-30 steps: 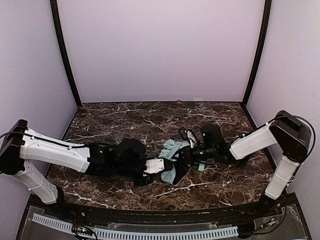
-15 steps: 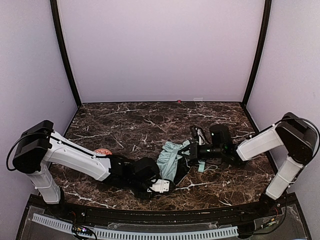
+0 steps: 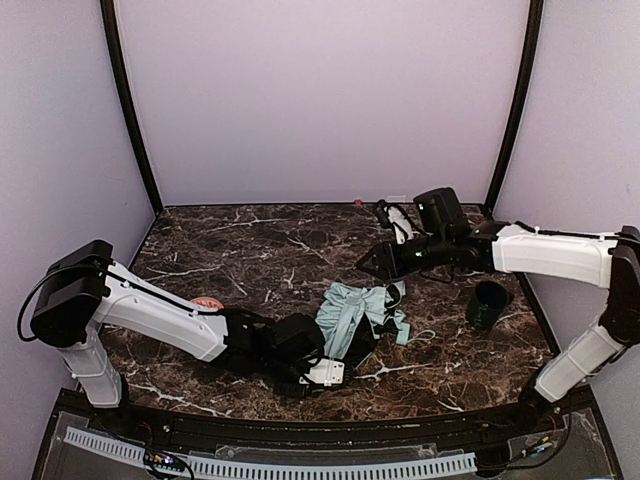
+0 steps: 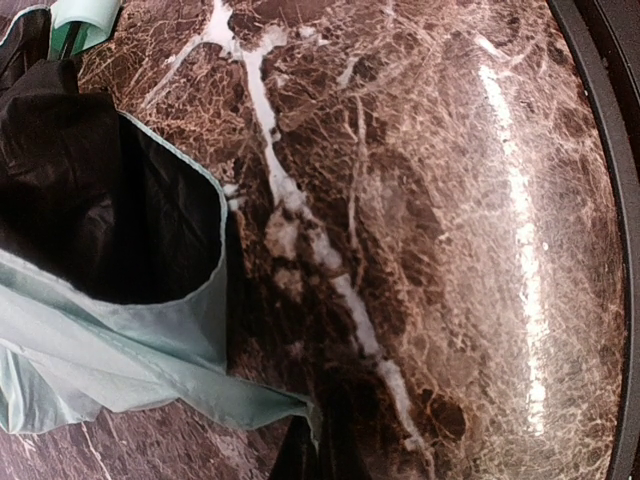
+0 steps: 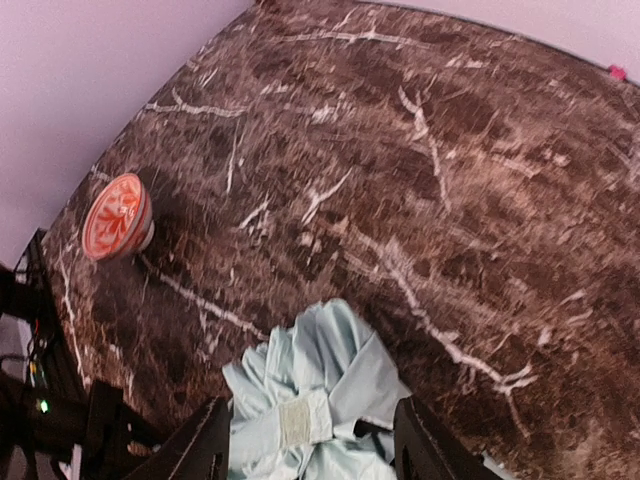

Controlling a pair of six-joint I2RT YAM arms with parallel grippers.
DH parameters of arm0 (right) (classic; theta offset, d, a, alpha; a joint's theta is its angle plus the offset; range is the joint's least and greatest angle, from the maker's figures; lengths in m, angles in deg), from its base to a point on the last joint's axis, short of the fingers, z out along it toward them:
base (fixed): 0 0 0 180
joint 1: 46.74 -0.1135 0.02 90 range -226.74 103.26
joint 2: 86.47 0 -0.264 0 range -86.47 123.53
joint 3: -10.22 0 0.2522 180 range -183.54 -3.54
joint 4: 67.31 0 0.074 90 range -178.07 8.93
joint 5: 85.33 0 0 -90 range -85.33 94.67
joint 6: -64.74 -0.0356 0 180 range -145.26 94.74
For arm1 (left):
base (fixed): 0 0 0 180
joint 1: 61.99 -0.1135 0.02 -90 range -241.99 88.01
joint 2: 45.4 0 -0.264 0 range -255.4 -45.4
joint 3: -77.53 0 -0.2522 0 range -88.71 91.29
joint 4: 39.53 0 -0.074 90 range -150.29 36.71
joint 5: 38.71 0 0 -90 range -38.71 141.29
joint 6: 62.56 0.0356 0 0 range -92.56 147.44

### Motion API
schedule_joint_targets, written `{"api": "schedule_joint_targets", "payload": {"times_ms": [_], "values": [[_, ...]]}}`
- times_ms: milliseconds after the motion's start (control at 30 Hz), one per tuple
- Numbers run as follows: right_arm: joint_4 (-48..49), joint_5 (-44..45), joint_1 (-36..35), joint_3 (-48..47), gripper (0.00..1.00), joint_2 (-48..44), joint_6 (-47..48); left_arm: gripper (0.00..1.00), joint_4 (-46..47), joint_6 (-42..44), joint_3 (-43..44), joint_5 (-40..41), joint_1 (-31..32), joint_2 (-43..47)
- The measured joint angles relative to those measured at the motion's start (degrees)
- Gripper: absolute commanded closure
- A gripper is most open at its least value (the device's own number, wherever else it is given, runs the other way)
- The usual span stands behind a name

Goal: Put away the umbrella

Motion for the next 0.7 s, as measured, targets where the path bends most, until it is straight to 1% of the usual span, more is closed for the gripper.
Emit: {"api": "schedule_joint_targets", "payload": {"times_ms": [100,167,233,267,333,433,567,633,700], "values": [[-8.87,4.96,-0.85,-10.60,0.22,3.13,7.96,1.00,-0.02,0.00,0.02,0.00,0.00,0.00],[-13.77,7.21,-2.01,-17.03,0.17,7.02,12.46,1.00,-0.07,0.00,0.04,0.00,0.00,0.00],[-18.95,8.76,-3.91,-22.56,0.15,12.24,17.88,1.00,-0.11,0.00,0.07,0.00,0.00,0.00],[-20.61,9.27,-4.68,-23.61,0.13,14.01,19.30,1.00,-0.11,0.00,0.07,0.00,0.00,0.00],[-25.20,9.88,-6.64,-24.96,0.01,18.27,22.99,1.00,-0.20,0.00,0.07,0.00,0.00,0.00],[-31.17,10.51,-8.70,-25.07,0.00,23.30,26.40,1.00,-0.33,0.00,0.07,0.00,0.00,0.00],[-33.97,11.04,-10.91,-25.07,0.00,26.18,29.42,1.00,-0.37,0.00,0.07,0.02,0.00,0.00],[-34.05,12.48,-12.17,-25.07,0.03,26.84,29.97,1.00,-0.39,0.00,0.07,0.09,0.00,0.00],[-33.70,14.36,-13.27,-25.07,0.08,28.15,30.01,1.00,-0.48,-0.02,0.04,0.39,0.07,0.00]]}}
